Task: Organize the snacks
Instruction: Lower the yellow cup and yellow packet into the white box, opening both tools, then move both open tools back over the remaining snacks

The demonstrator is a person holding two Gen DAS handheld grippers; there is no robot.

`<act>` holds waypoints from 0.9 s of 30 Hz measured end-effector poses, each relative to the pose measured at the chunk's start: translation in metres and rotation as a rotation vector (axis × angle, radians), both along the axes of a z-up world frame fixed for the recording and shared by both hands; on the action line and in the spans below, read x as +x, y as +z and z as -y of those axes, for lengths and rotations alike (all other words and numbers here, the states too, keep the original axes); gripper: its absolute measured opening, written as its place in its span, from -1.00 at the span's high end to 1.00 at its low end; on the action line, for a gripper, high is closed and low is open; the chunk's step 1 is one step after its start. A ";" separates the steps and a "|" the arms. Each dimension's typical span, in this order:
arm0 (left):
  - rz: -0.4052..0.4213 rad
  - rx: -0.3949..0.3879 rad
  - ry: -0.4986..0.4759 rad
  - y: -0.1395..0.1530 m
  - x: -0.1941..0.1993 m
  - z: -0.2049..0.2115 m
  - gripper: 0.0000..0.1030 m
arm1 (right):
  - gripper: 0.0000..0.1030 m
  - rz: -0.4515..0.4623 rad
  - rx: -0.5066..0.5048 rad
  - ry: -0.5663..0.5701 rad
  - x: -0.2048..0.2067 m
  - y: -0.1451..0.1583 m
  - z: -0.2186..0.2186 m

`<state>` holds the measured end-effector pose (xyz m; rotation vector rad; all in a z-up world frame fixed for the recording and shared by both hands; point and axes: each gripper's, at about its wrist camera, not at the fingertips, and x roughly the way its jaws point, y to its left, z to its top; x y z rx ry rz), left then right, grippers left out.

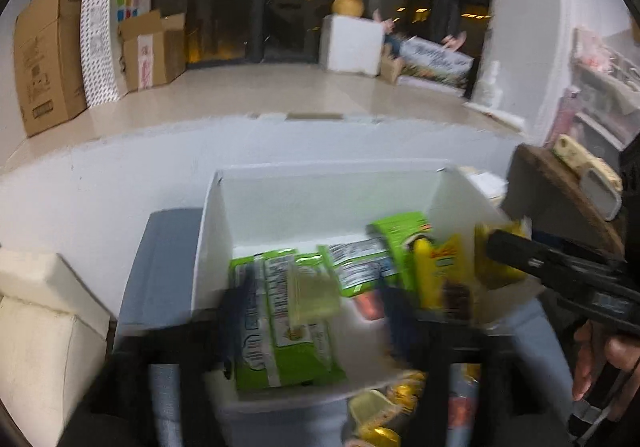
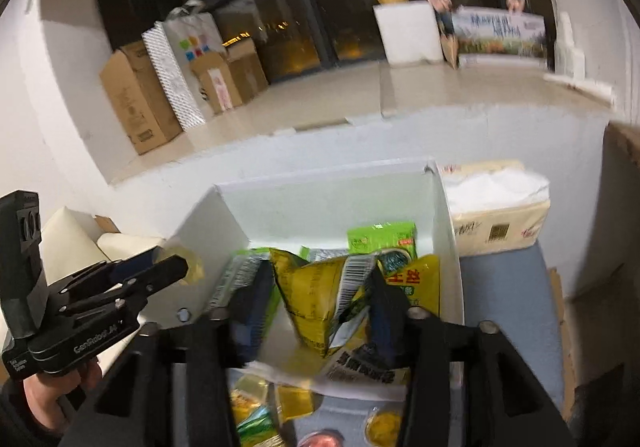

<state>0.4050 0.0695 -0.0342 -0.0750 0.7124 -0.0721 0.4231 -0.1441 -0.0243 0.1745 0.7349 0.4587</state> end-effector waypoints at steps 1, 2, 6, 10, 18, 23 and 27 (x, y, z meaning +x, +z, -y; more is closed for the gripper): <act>0.016 -0.010 -0.002 -0.002 -0.002 -0.002 -1.00 | -0.82 0.015 0.019 -0.013 -0.002 -0.001 0.005; 0.024 -0.018 -0.013 -0.002 -0.005 -0.003 -1.00 | -0.85 0.024 0.042 -0.020 -0.004 -0.002 0.010; 0.026 0.013 -0.013 -0.005 -0.012 -0.003 -1.00 | -1.00 0.020 0.070 -0.028 -0.014 -0.001 0.023; 0.026 0.013 -0.013 -0.005 -0.027 -0.001 -1.00 | -1.00 0.057 0.044 -0.032 -0.036 0.010 0.027; 0.065 -0.008 -0.086 -0.002 -0.116 0.023 -1.00 | -1.00 0.137 -0.069 -0.061 -0.114 0.013 0.033; 0.069 -0.090 -0.121 -0.012 -0.189 0.038 -1.00 | -1.00 0.056 -0.094 -0.075 -0.151 -0.016 0.038; 0.064 -0.102 -0.105 -0.014 -0.226 0.043 -1.00 | -1.00 0.018 -0.075 -0.084 -0.180 -0.036 0.045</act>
